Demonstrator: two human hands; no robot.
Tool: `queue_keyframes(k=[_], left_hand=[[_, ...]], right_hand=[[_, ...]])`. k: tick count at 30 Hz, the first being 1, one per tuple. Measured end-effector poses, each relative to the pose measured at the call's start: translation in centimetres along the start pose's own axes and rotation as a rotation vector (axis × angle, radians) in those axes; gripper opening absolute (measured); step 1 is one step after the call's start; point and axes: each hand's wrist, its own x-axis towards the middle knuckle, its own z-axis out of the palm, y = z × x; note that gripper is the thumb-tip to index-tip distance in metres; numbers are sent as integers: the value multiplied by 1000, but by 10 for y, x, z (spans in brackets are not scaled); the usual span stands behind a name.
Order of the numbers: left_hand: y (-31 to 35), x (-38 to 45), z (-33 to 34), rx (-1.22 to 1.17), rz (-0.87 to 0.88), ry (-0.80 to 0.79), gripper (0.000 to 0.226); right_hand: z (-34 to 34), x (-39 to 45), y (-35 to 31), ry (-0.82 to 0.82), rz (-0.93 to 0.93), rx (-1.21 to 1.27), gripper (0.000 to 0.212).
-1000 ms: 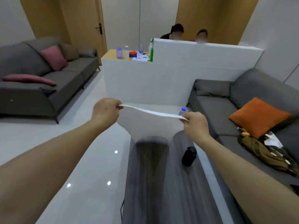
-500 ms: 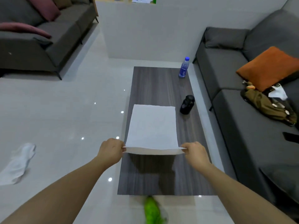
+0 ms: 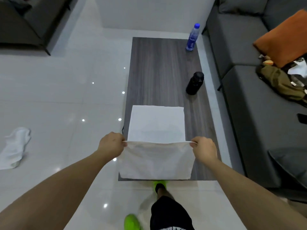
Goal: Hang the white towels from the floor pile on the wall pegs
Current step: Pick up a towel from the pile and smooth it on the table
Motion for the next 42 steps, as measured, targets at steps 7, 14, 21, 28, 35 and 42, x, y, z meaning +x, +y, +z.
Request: queue_keyframes(k=[7, 14, 21, 28, 35, 42], left_hand=[[24, 146, -18, -13, -62, 46, 21], [39, 252, -5, -44, -141, 127, 33], [45, 216, 82, -146, -134, -106, 40], [59, 129, 178, -41, 208, -327, 38], [54, 83, 245, 89, 276, -57, 27], [59, 57, 240, 52, 260, -58, 26]], right_hand=[[2, 152, -15, -14, 36, 69, 17], [20, 267, -22, 141, 37, 153, 20], [100, 231, -9, -92, -4, 107, 29], [202, 114, -3, -339, -449, -65, 20], [263, 75, 7, -123, -510, -239, 26], [258, 47, 0, -125, -349, -111, 37]])
